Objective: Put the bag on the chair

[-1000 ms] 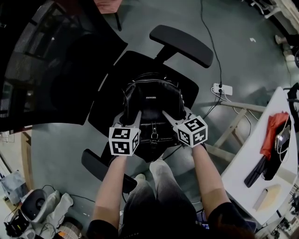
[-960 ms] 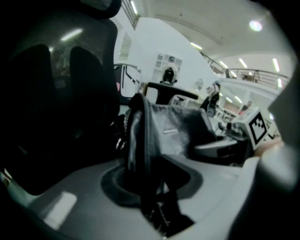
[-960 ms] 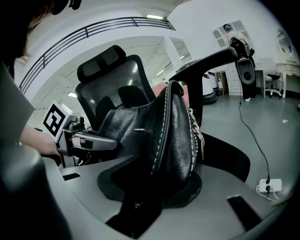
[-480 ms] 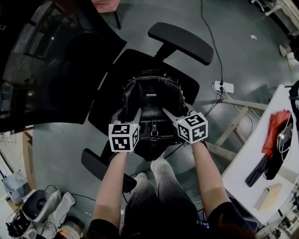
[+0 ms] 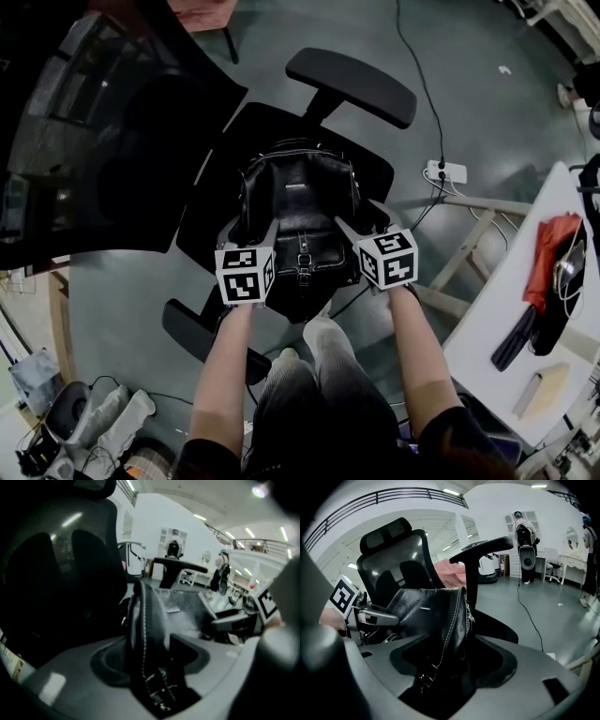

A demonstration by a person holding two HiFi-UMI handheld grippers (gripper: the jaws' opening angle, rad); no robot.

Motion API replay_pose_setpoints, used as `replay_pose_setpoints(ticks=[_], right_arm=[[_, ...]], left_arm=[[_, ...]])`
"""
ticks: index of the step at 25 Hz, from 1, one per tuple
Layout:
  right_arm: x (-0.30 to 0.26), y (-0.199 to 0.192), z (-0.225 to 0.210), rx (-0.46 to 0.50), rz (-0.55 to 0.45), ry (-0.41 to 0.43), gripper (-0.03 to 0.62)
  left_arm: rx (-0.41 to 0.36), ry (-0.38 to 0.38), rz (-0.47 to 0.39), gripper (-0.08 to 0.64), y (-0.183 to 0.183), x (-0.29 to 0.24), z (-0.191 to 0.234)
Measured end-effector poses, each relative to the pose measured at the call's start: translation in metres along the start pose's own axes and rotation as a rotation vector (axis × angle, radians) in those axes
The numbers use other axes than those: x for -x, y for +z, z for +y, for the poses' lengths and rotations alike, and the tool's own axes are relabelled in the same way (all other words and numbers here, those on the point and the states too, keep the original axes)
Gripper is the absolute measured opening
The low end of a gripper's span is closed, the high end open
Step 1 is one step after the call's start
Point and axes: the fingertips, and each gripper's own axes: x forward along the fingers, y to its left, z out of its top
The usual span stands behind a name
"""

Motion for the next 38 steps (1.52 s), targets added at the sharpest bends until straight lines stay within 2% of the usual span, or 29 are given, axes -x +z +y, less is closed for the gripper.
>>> replay_pose_setpoints(ticks=[5, 9, 13, 21, 27, 33, 38], right_arm=[[0.007, -0.001, -0.002, -0.019, -0.013, -0.031, 0.279], [0.014, -0.001, 0.005, -0.036, -0.031, -0.047, 0.278], [0.023, 0.002, 0.013, -0.040, -0.045, -0.065, 0.249], [0.052, 0.017, 0.022, -0.050, -0.085, -0.112, 0.175], [0.070, 0.027, 0.033, -0.068, -0.110, -0.130, 0.141], [0.087, 0.030, 0.041, -0.087, -0.108, -0.157, 0.086], [0.099, 0.032, 0.043, -0.100, -0.115, -0.182, 0.034]], left_arm=[[0.002, 0.072, -0.017, 0.281, 0.002, 0.009, 0.012], [0.011, 0.078, -0.031, 0.287, 0.006, 0.018, 0.016], [0.025, 0.078, -0.069, 0.282, 0.013, 0.035, 0.017], [0.043, 0.040, -0.151, 0.210, 0.037, 0.067, -0.001], [0.024, 0.031, -0.148, 0.133, 0.048, 0.091, -0.011], [0.064, 0.015, -0.161, 0.097, 0.055, 0.111, -0.013], [0.057, -0.001, -0.164, 0.066, 0.060, 0.123, -0.018]])
